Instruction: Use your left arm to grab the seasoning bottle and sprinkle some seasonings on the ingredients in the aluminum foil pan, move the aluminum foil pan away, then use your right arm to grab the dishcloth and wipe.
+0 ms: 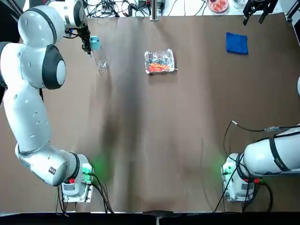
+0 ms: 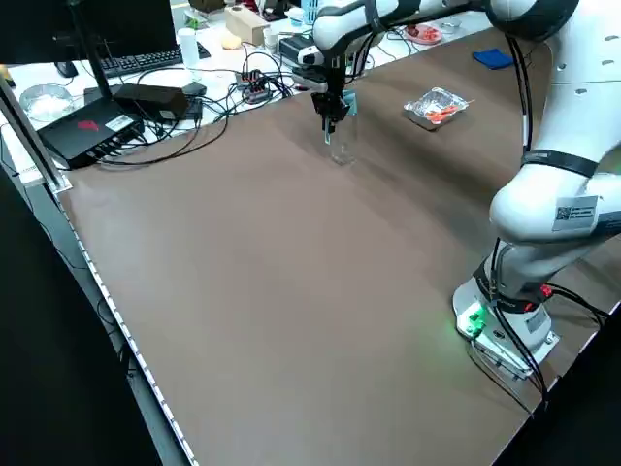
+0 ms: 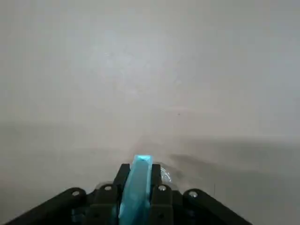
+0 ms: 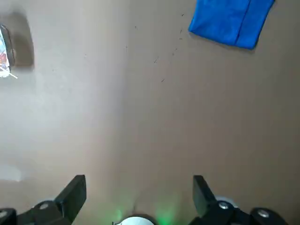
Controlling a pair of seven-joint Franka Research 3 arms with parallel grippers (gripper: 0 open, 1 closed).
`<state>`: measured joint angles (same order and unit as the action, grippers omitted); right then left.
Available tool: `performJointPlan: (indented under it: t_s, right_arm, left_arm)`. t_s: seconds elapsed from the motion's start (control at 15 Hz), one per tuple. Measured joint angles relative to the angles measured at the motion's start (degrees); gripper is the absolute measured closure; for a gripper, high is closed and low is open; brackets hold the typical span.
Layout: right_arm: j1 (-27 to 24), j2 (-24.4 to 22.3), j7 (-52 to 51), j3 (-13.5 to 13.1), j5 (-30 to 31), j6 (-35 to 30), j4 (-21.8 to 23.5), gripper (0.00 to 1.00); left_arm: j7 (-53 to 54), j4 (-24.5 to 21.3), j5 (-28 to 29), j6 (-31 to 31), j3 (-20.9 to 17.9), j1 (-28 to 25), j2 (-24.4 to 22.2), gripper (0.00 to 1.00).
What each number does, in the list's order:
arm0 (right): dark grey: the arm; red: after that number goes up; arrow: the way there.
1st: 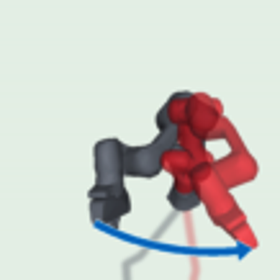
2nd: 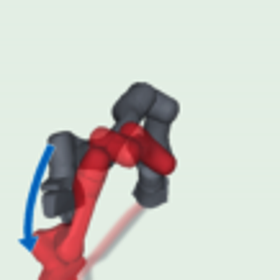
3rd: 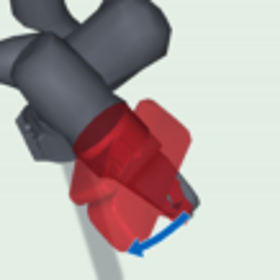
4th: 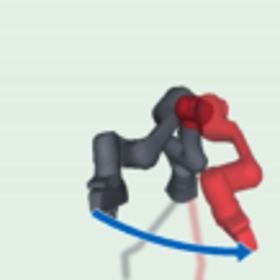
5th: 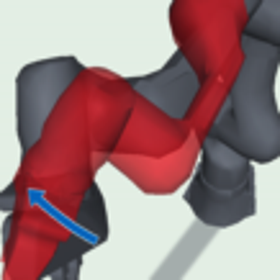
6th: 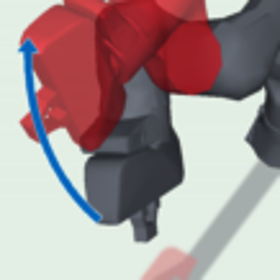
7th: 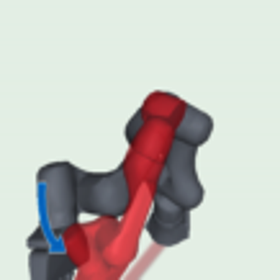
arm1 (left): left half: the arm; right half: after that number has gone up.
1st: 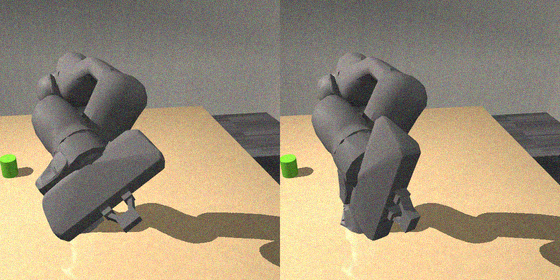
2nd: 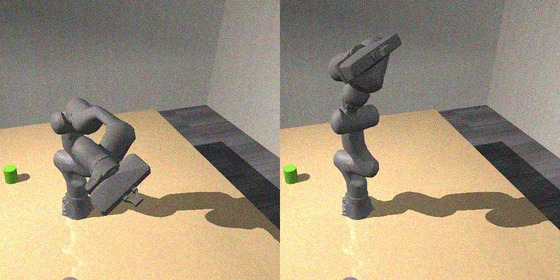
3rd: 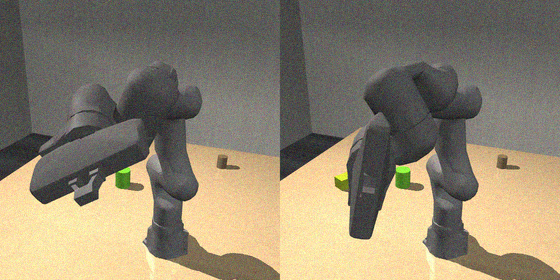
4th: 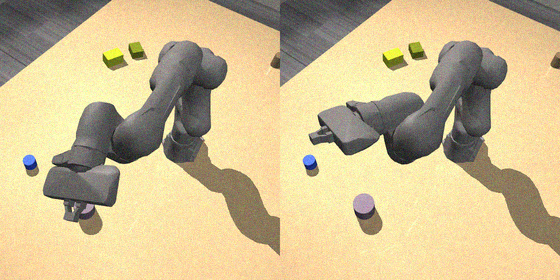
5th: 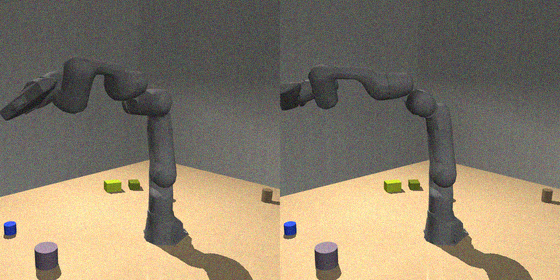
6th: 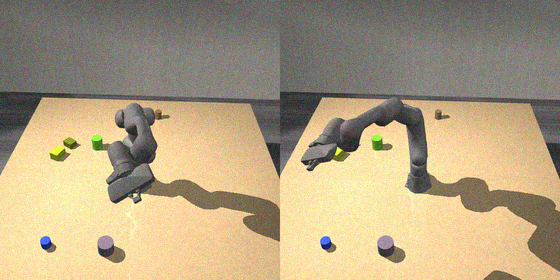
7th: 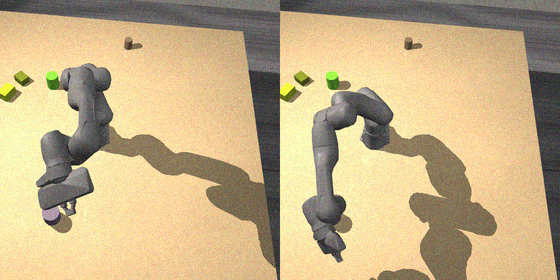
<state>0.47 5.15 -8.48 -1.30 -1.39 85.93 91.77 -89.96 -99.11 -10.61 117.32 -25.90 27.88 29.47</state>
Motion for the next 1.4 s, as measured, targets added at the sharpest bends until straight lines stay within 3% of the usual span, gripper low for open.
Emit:
performJointPlan:
  t_s: [0.2,0.47,0.8,0.93,1.2,1.4]
  right_arm:
    - [0.1,0.0,-0.3,0.3,-0.1,0.1,0.0,0.0]
    - [2.8,-0.2,0.4,0.4,-0.1,-0.2,0.0,0.0]
    - [3.6,-0.4,4.6,0.4,-0.1,-0.2,-0.1,0.0]
    - [3.6,-0.4,4.9,0.3,-0.1,-0.2,-0.1,0.0]
    - [3.6,-0.5,4.9,0.4,-0.3,-0.1,-2.3,0.0]
    - [3.6,-0.8,4.9,0.3,-1.0,-0.1,-3.1,0.0]
  left_arm:
    - [-0.1,-2.6,0.1,4.4,0.0,0.1,0.0,0.77]
    - [-0.1,-3.0,0.1,5.0,-0.1,0.1,-0.1,0.75]
    - [-0.2,-3.0,0.1,5.0,-0.2,0.1,-0.7,0.33]
    - [-0.2,-3.0,0.4,4.9,-0.2,0.2,-1.6,0.3]
    - [-0.2,-2.3,2.9,-0.8,-0.2,0.3,-5.8,0.0]
    - [-0.1,-0.3,3.9,-7.3,-0.2,0.6,-10.1,0.0]
